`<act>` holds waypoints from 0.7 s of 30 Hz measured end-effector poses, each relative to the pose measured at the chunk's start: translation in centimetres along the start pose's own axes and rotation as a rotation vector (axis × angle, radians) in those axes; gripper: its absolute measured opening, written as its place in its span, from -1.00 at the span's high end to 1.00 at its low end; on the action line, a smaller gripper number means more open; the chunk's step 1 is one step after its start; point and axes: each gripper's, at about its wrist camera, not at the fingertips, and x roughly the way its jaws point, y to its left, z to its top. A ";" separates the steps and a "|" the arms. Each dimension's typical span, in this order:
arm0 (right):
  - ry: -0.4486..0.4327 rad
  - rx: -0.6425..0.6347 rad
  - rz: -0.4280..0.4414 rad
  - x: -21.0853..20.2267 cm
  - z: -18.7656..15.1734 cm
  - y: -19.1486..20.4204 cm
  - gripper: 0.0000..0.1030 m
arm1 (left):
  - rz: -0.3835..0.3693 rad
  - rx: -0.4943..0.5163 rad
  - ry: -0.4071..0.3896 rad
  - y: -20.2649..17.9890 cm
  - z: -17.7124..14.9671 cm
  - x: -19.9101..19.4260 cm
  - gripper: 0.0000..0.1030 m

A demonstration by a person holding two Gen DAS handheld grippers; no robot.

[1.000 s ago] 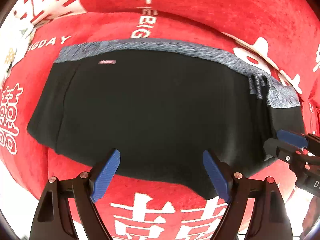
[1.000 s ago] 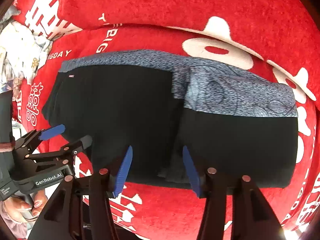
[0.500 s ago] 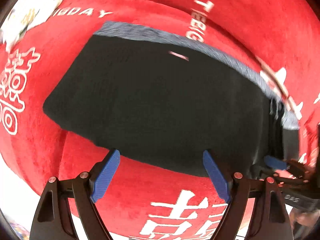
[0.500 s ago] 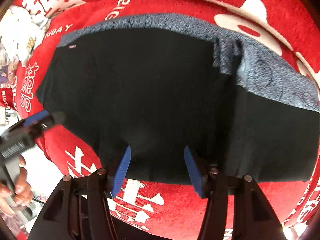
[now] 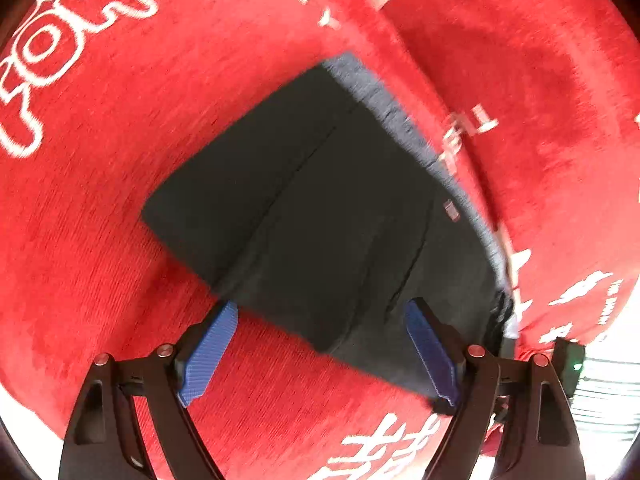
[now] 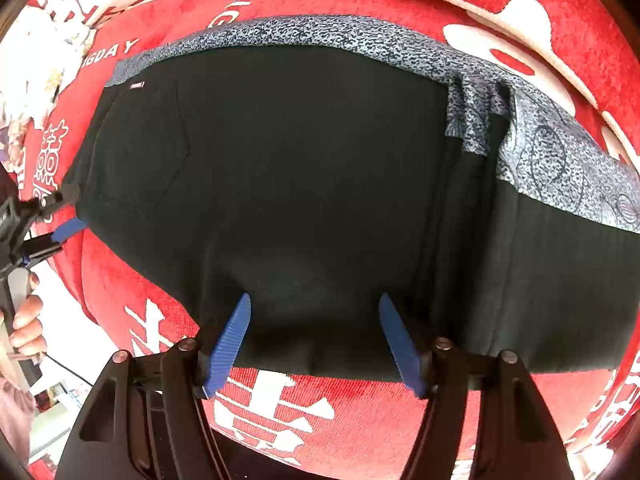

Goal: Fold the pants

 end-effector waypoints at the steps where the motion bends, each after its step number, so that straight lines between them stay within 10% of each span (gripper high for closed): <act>1: 0.000 0.000 -0.002 0.0 0.0 0.1 -0.38 | -0.019 -0.009 -0.004 0.1 0.2 0.2 -0.67; 11: -0.004 0.003 -0.005 0.6 0.1 1.1 -0.43 | -0.162 -0.043 -0.110 -1.7 0.2 -1.2 -0.67; 15: -0.005 0.000 -0.007 0.6 0.1 1.1 -0.43 | -0.056 -0.039 -0.100 -2.3 0.8 0.1 -0.67; 21: -0.028 -0.016 -0.012 -0.9 0.6 1.7 -0.43 | 0.244 0.085 -0.149 -4.6 0.6 0.3 0.17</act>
